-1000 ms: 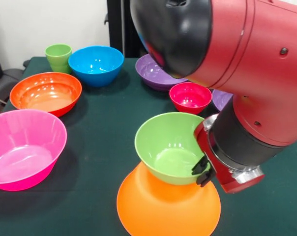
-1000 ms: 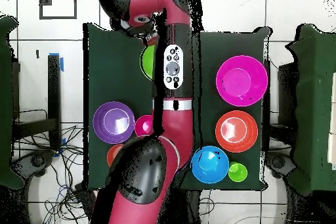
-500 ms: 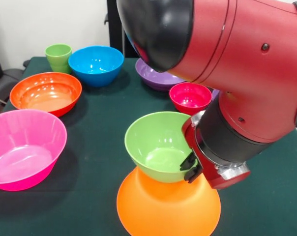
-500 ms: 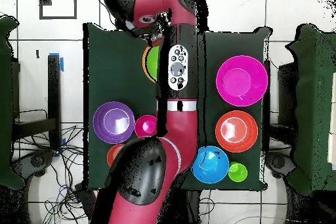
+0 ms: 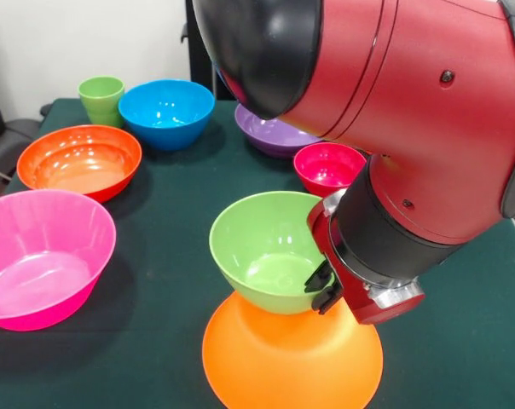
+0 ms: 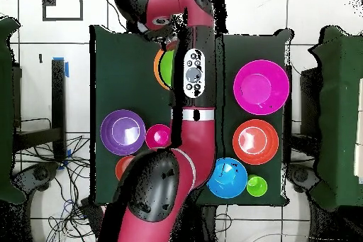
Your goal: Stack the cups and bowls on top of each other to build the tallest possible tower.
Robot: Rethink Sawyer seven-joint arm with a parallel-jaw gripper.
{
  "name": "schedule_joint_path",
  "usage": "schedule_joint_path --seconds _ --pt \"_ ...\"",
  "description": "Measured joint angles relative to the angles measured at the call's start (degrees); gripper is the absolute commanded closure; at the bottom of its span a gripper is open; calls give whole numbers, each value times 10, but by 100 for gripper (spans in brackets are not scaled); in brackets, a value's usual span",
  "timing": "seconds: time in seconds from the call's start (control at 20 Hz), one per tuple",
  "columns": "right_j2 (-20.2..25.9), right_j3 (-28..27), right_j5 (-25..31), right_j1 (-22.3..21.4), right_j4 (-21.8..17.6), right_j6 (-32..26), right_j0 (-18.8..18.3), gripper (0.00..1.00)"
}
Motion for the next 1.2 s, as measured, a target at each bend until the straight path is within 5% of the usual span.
schedule_joint_path --seconds 1.2 --pt "4 -17 0 3 -25 0 15 100"
